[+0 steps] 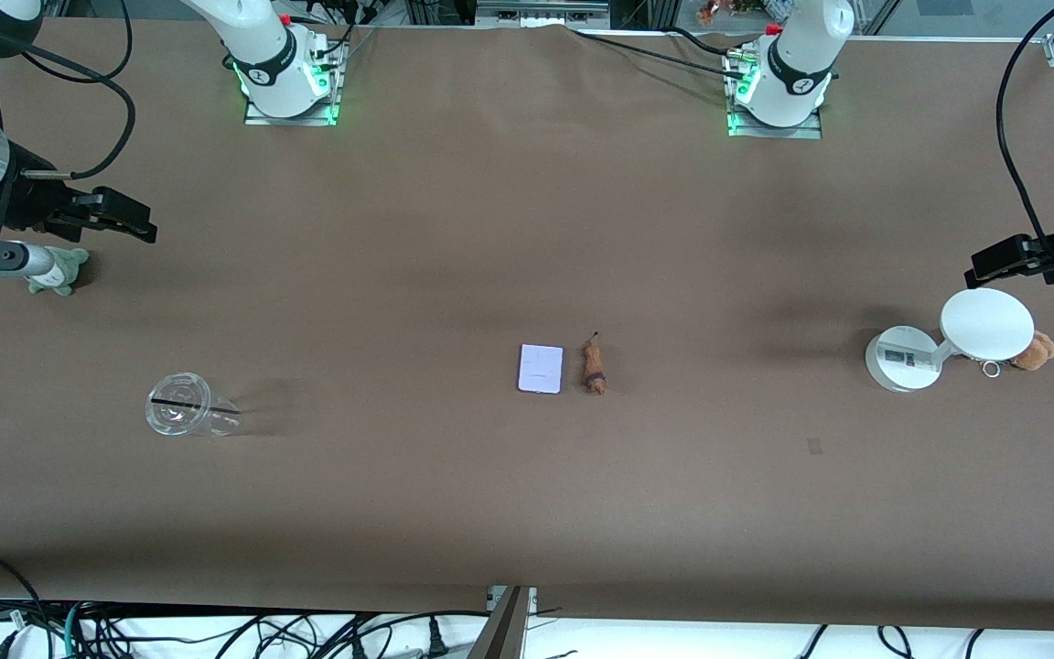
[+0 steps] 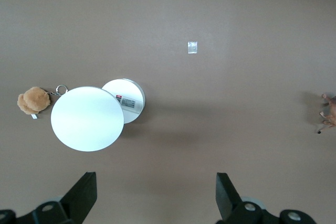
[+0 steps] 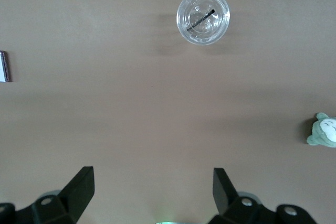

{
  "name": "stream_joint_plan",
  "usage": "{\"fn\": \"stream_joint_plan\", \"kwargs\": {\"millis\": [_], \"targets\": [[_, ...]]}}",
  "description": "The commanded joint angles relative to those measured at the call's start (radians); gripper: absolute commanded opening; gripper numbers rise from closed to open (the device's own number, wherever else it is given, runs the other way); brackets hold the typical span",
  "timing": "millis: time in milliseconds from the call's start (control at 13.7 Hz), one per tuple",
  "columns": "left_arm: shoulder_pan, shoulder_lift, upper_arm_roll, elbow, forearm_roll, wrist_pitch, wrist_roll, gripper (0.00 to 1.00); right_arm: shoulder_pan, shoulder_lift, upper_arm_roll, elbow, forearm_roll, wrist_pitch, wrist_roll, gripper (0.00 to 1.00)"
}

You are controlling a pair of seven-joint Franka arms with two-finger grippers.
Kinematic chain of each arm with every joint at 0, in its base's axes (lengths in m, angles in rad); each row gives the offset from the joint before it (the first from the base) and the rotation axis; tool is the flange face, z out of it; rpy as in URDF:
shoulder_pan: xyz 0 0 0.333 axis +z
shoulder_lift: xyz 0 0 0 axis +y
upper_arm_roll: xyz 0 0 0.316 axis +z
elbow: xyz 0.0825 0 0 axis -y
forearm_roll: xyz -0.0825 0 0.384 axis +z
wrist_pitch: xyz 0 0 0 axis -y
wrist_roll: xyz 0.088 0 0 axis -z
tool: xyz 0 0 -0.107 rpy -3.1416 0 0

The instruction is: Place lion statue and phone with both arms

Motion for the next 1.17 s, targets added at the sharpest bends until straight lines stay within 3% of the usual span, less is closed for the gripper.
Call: {"fn": "stream_joint_plan", "kwargs": {"millis": [0,437,1092], "targets": [[-0.008,0.026,0.0,0.035,0.005,-0.023,0.014,1.0,-0.01,0.005,0.01,0.004,-0.01,0.0,-0.005,1.0],[-0.029,0.027,-0.001,0.035,0.005,-0.023,0.004,1.0,-0.009,0.008,0.01,0.006,-0.012,0.003,-0.004,1.0],[-0.213,0.079,-0.001,0.037,-0.041,-0.014,-0.189,1.0,-0.009,0.008,0.01,0.006,-0.012,0.0,-0.004,1.0]]}}
